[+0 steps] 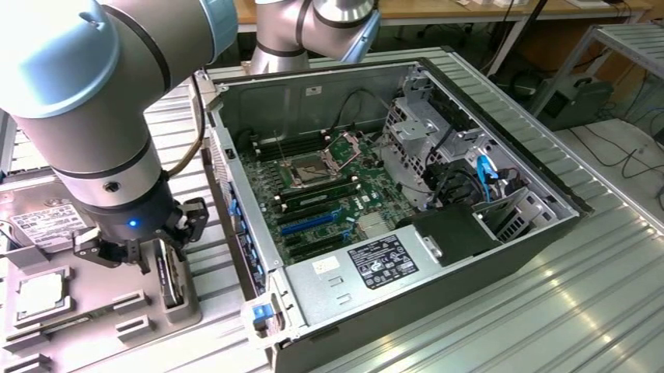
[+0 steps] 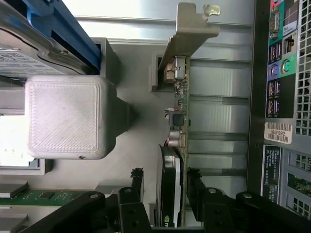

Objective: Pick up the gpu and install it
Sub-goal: 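Pick up the gpu and move the gpu toward the slot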

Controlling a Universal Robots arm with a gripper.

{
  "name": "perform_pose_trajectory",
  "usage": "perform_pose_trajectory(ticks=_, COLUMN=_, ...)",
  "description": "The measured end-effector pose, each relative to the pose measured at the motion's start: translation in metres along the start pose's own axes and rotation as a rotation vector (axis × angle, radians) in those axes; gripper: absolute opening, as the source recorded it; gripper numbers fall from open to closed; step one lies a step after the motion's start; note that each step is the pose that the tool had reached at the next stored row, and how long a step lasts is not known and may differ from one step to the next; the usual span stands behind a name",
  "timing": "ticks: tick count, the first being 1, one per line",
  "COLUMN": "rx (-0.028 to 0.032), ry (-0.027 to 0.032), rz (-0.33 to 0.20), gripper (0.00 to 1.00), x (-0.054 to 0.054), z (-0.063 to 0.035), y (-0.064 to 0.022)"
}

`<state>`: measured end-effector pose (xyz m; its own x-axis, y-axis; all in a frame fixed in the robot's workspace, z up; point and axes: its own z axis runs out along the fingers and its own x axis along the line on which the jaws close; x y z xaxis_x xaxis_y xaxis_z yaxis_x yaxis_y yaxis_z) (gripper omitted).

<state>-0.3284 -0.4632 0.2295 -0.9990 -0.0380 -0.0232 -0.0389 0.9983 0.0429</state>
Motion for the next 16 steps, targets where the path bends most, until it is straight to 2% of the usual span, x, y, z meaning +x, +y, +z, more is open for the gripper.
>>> perform_pose_trajectory(ticks=2, rx=0.0001, ry=0.0000, rz=0.000, gripper=0.47, x=-0.0003, z=0.0003, y=0.0000)
perform_pose_trajectory(ticks=3, rx=0.0001, ry=0.0001, rz=0.000, gripper=0.40, x=-0.0004, z=0.0005, y=-0.0001)
perform_pose_trajectory(ticks=5, rx=0.0001, ry=0.0001, rz=0.000, gripper=0.40, x=-0.0005, z=0.0008, y=-0.0001)
perform_pose_trajectory(ticks=6, rx=0.0001, ry=0.0000, rz=0.000, gripper=0.34, x=-0.0006, z=0.0009, y=-0.0001)
perform_pose_trajectory(ticks=9, rx=0.0001, ry=0.0000, rz=0.000, gripper=0.32, x=-0.0007, z=0.0012, y=-0.0001)
perform_pose_trajectory(ticks=10, rx=0.0001, ry=0.0000, rz=0.000, gripper=0.28, x=-0.0007, z=0.0011, y=-0.0001)
perform_pose_trajectory(ticks=16, rx=0.0001, ry=0.0000, rz=0.000, gripper=0.28, x=-0.0007, z=0.0012, y=-0.0001)
